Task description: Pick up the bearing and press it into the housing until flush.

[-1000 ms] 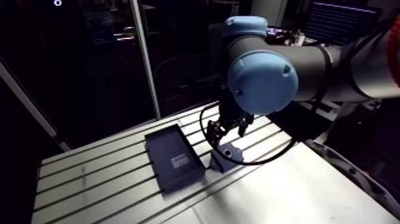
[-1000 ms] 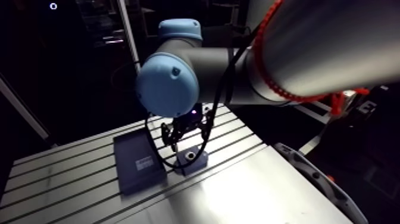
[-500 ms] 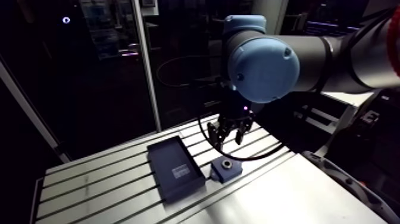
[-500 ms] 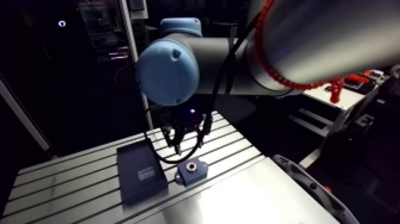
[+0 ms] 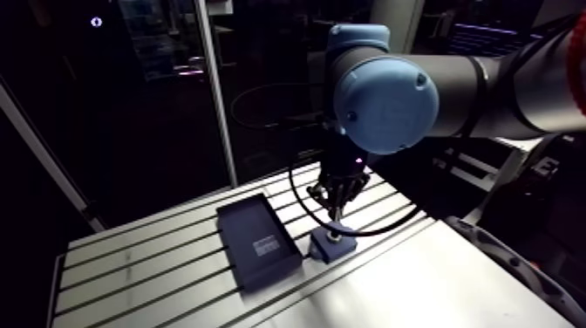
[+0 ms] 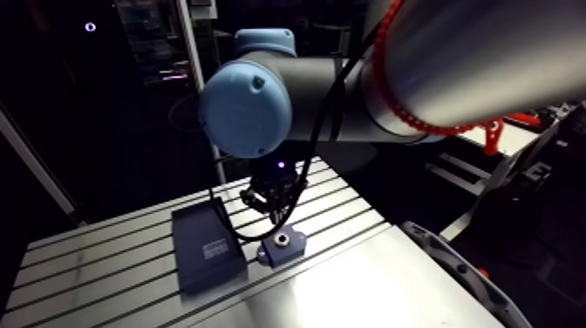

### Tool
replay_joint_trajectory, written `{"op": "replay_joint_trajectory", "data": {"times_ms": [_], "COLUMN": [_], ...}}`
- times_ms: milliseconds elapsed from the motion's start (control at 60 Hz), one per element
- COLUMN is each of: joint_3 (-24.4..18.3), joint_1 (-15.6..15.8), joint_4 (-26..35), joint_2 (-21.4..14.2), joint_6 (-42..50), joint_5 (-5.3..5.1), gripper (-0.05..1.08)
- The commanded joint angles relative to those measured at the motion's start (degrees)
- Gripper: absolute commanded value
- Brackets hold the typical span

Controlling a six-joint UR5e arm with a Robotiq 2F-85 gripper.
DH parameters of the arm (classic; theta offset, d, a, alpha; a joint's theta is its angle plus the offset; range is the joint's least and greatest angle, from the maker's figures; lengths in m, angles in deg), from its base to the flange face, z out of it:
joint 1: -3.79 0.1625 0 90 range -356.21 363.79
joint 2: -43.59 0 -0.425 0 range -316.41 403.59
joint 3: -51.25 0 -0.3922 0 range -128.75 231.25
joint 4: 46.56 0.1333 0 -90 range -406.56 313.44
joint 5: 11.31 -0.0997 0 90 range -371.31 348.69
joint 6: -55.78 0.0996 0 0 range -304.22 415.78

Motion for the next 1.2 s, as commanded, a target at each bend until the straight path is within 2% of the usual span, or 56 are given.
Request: {"op": "replay_joint_trajectory", "data": {"times_ms": [17, 583, 1200], "joint_3": [0.4, 1.1, 2.0], "joint_1": [0.0, 0.0, 0.0], "joint_4": [-0.8, -4.7, -6.7], "joint_2": [0.8, 3.5, 4.7], "joint_6": [0.6, 0.3, -0.1], "joint_5": [0.2, 0.46, 0.57], "gripper": [0.91, 0.97, 0.97]}}
